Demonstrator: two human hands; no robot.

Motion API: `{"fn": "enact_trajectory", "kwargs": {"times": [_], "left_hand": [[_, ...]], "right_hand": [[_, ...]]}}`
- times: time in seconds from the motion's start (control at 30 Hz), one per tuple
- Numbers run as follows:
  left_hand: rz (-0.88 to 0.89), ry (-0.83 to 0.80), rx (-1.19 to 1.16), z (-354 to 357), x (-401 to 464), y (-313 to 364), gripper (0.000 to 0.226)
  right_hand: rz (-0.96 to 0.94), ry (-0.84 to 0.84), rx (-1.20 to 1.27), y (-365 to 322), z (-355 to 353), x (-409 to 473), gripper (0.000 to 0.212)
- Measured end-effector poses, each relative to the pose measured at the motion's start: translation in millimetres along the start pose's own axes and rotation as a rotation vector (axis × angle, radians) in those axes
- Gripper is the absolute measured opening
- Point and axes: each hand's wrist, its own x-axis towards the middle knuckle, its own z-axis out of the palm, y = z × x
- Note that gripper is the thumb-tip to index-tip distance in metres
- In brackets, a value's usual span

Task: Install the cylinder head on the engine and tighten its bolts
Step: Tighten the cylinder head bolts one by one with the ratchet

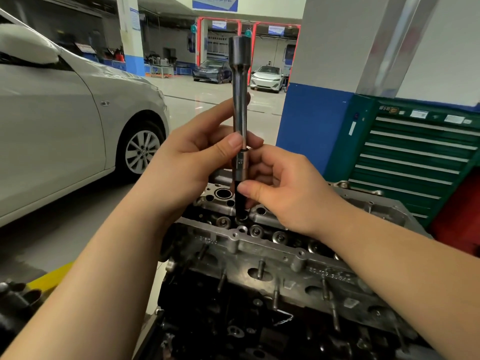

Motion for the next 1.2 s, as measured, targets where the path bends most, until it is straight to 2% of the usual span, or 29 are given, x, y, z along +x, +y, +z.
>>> {"fn": "enact_trajectory", "kwargs": {"times": [0.4, 0.7, 0.83, 0.97, 1.07, 1.2], "left_hand": [[0.013, -0.004, 0.012, -0.4, 2.7, 1.1, 0.055], [0.018, 0.068, 0.113, 15.7, 5.0, -0.6, 0.036], [-0.024, 0.094, 0.128, 16.2, 7.6, -0.6, 0.031], [0.012, 0.171, 0.145, 17.0, 10.0, -0.9, 0.022], [0.065, 0.239, 0.138, 17.5, 12.4, 0.2, 0.032], [0.058, 0.171, 0.152, 13.6, 12.3, 2.8, 0.030]], "right_hand": [[-0.016, -0.015, -0.031, 1.7, -4.2, -1.9, 0.031], [-0.017, -0.018, 0.013, 7.1, -10.6, -6.1, 0.039], [0.010, -0.018, 0.036, 7.4, -9.0, -5.3, 0.034], [0.035, 0.012, -0.034, 8.6, -5.9, -4.1, 0.032], [0.034, 0.040, -0.078, 6.5, -4.8, -5.1, 0.033], [0.059, -0.038, -0.095, 1.7, -7.1, -6.6, 0.024]]}}
